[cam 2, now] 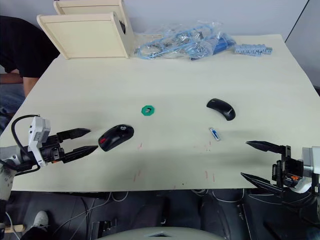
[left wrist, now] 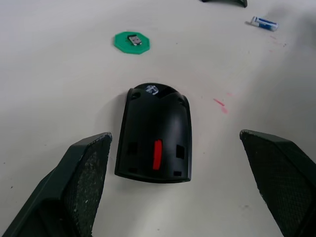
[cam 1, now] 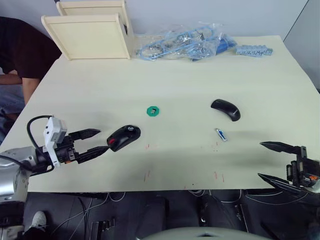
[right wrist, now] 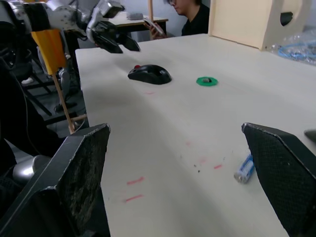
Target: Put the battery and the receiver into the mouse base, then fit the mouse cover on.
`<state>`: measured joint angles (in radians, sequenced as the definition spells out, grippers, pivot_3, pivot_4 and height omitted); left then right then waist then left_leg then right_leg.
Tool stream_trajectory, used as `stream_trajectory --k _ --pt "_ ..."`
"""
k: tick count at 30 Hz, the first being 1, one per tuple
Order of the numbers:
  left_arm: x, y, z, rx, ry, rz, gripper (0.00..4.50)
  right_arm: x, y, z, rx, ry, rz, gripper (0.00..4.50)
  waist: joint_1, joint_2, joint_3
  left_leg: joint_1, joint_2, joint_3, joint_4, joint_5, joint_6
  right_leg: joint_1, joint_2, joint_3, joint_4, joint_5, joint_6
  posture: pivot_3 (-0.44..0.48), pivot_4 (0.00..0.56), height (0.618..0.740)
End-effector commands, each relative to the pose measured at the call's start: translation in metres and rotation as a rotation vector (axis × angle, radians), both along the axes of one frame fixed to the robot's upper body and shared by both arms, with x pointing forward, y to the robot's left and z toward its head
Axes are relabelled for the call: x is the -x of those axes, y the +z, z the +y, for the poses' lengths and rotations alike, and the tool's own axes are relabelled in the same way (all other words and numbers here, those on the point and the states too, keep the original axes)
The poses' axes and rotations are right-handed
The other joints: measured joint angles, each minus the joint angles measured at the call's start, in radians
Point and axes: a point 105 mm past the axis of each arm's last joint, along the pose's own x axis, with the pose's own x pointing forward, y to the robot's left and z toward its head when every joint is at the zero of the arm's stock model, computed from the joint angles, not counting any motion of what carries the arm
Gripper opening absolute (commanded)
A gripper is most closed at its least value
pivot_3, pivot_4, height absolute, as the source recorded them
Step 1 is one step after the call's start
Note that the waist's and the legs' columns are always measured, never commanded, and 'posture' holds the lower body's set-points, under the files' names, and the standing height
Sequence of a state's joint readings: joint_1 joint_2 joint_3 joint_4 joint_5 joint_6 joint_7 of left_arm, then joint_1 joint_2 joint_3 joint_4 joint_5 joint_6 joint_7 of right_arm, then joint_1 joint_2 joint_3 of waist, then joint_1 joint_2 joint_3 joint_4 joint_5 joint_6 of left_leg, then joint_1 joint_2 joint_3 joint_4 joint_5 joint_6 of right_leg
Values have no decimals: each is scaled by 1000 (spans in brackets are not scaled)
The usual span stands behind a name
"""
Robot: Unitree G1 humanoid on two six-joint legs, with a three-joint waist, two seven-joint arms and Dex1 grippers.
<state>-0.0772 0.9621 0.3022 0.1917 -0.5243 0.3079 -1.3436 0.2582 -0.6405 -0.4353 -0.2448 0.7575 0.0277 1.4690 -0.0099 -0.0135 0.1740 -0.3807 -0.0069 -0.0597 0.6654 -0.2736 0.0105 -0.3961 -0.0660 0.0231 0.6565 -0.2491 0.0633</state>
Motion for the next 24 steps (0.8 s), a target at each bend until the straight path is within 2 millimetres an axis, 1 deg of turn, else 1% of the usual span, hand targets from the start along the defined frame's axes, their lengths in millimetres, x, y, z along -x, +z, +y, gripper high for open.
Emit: stream_trajectory --k 1,5,9,14,18,24 --pt "-10 -1 -6 -46 -24 41 4424 7 4 8 -2 45 -62 4500 -1 0 0 0 -1 0 1 0 0 0 0 0 0 0 0 0 150 740" --pt "-25 -1 -10 -103 7 29 4424 6 0 12 -13 36 -72 4500 -6 -1 0 0 -1 -1 1 0 0 0 0 1 1 0 0 0 150 740" --pt "-27 1 -21 -139 -41 31 4424 6 -2 16 -23 29 -69 4500 -6 -1 0 0 0 -1 1 0 0 -1 0 1 2 0 0 0 150 740" --pt "-32 -3 -31 -208 -34 76 4424 6 -4 17 -26 17 -70 4500 -3 -1 1 0 -1 -1 2 0 0 -1 0 1 2 0 0 0 150 740" --pt "-34 -1 -41 -244 -40 92 4424 5 -3 19 -27 10 -73 4500 -4 -1 1 0 -1 -1 2 0 0 -1 0 1 2 0 0 0 150 740" --pt "-42 -5 -46 -314 -25 84 4424 5 -3 18 -25 -3 -72 4500 -4 -1 1 0 -1 -1 2 0 0 -1 1 1 2 0 0 0 150 740"
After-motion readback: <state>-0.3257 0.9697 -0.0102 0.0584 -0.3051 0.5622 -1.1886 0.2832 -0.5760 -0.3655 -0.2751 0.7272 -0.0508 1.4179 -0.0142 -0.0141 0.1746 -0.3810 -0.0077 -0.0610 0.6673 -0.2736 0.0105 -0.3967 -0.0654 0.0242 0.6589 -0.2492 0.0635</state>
